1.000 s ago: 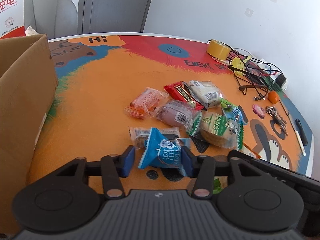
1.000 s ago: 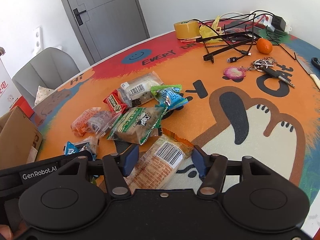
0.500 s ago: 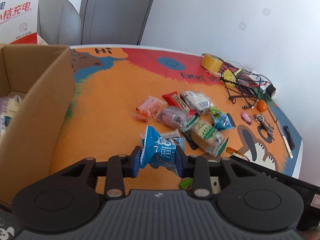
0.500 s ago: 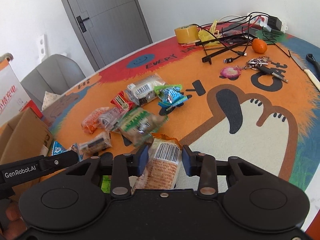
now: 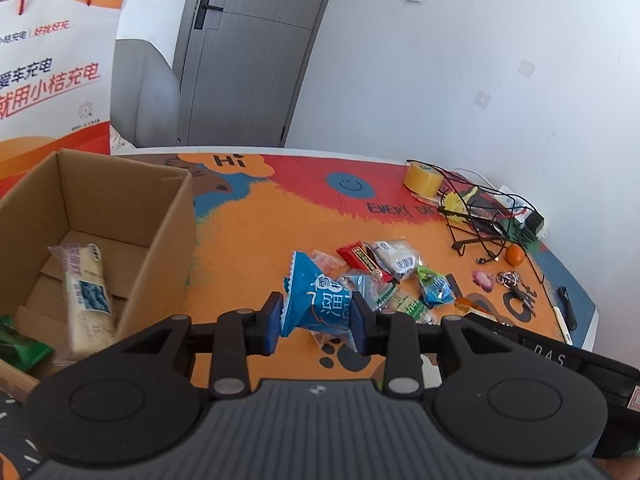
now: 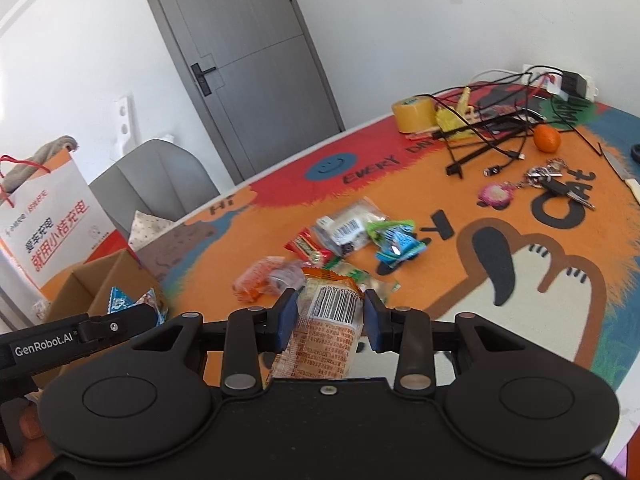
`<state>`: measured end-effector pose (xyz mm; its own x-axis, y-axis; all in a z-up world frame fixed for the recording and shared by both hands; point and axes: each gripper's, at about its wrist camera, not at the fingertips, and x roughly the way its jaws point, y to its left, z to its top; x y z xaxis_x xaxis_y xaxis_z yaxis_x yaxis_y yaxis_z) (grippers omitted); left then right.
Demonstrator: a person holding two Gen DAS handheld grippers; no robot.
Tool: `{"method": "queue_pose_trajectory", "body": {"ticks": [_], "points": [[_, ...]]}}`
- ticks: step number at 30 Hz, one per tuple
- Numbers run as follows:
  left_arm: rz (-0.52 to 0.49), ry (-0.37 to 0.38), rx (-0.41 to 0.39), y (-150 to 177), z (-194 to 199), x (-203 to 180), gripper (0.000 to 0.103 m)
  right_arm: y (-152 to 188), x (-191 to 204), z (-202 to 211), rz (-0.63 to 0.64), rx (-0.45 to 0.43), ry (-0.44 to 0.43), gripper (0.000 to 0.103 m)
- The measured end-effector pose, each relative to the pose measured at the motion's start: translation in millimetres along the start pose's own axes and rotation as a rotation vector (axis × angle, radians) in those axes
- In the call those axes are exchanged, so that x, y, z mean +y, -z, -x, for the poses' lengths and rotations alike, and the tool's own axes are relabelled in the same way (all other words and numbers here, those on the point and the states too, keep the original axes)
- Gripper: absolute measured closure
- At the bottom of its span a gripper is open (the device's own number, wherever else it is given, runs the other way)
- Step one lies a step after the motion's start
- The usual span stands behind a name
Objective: Organize snacks
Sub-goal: 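Carry both snacks into the cardboard box and open both grippers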
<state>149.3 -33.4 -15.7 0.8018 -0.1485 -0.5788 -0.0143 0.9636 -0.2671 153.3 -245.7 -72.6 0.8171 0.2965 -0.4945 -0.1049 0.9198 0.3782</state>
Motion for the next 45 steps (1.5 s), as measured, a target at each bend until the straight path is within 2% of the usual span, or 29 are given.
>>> {"method": "queue_pose_trajectory", "body": {"ticks": [17, 32, 37, 39, 45], "points": [[0.061, -0.097, -0.102, -25, 51, 67, 0.069, -20, 96, -9, 0.114, -0.027, -0.157, 0.067], [0.149, -0.187, -0.094, -28, 64, 134, 0.069, -24, 160, -26, 0.193, -0.019, -0.231, 0.067], [0.174, -0.217, -0.092, -28, 69, 148, 0.059, -25, 181, -31, 0.219, -0.013, -0.255, 0.067], [0.181, -0.218, -0.096, -28, 72, 152, 0.05, -25, 189, -31, 0.231, -0.014, -0.264, 0.067], [0.191, -0.225, -0.106, -28, 79, 158, 0.043, -23, 211, -35, 0.26, -0.005, -0.289, 0.067]]}}
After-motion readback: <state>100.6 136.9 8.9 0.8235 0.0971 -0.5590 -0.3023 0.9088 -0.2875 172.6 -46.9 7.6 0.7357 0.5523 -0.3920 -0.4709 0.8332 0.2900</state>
